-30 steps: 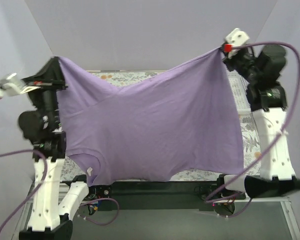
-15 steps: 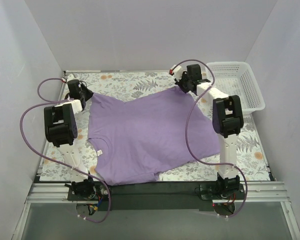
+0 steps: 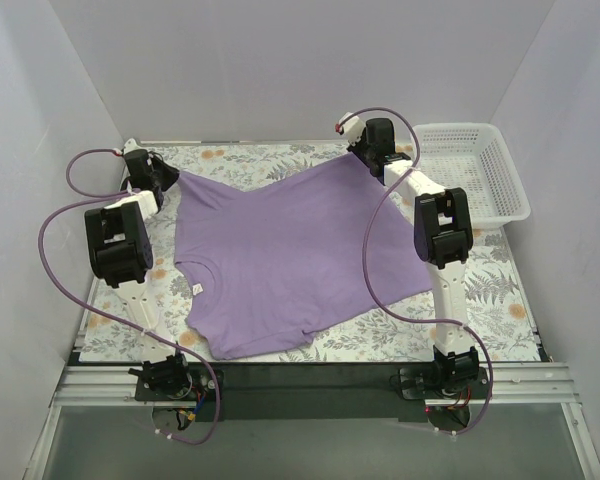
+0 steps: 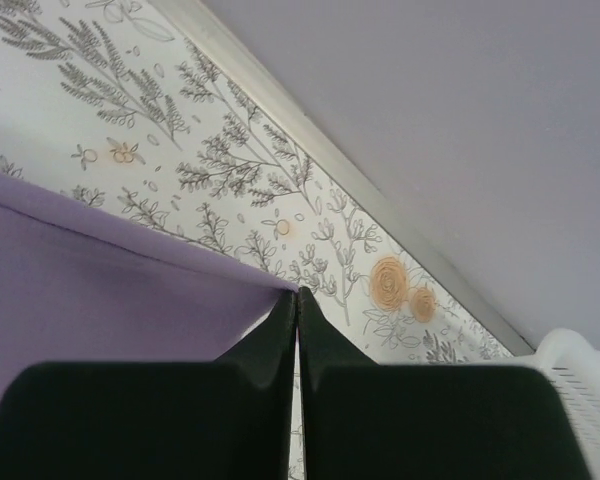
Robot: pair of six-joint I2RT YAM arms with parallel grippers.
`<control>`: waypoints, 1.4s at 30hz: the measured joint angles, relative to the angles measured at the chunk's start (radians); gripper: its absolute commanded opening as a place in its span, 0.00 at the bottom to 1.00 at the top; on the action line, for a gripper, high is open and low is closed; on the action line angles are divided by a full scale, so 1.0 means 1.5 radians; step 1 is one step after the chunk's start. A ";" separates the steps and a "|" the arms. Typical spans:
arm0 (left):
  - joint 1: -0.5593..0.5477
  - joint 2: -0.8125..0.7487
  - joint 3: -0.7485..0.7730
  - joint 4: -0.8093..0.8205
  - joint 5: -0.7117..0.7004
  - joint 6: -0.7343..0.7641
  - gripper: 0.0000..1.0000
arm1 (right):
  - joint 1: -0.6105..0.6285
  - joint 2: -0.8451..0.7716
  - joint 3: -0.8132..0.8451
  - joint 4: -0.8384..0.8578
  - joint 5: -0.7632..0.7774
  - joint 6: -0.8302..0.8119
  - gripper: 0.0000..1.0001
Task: Fold and stack the t-shirts
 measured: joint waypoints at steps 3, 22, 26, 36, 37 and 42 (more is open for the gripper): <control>0.000 0.000 0.000 0.002 0.013 -0.001 0.00 | 0.000 0.002 0.005 0.018 0.009 -0.001 0.01; 0.000 0.000 -0.006 0.038 0.070 -0.001 0.00 | 0.002 0.008 0.005 0.036 -0.002 -0.021 0.01; 0.000 0.000 -0.008 0.041 0.079 -0.001 0.00 | 0.002 0.008 0.005 0.035 -0.005 -0.023 0.01; 0.000 0.000 -0.008 0.051 0.100 -0.001 0.00 | 0.002 0.008 0.005 0.035 -0.009 -0.035 0.01; 0.000 0.000 -0.009 0.053 0.102 -0.001 0.00 | 0.002 0.008 0.005 0.035 -0.011 -0.035 0.01; 0.000 -0.002 -0.021 0.060 0.112 -0.001 0.00 | 0.002 0.008 0.005 0.035 -0.012 -0.036 0.01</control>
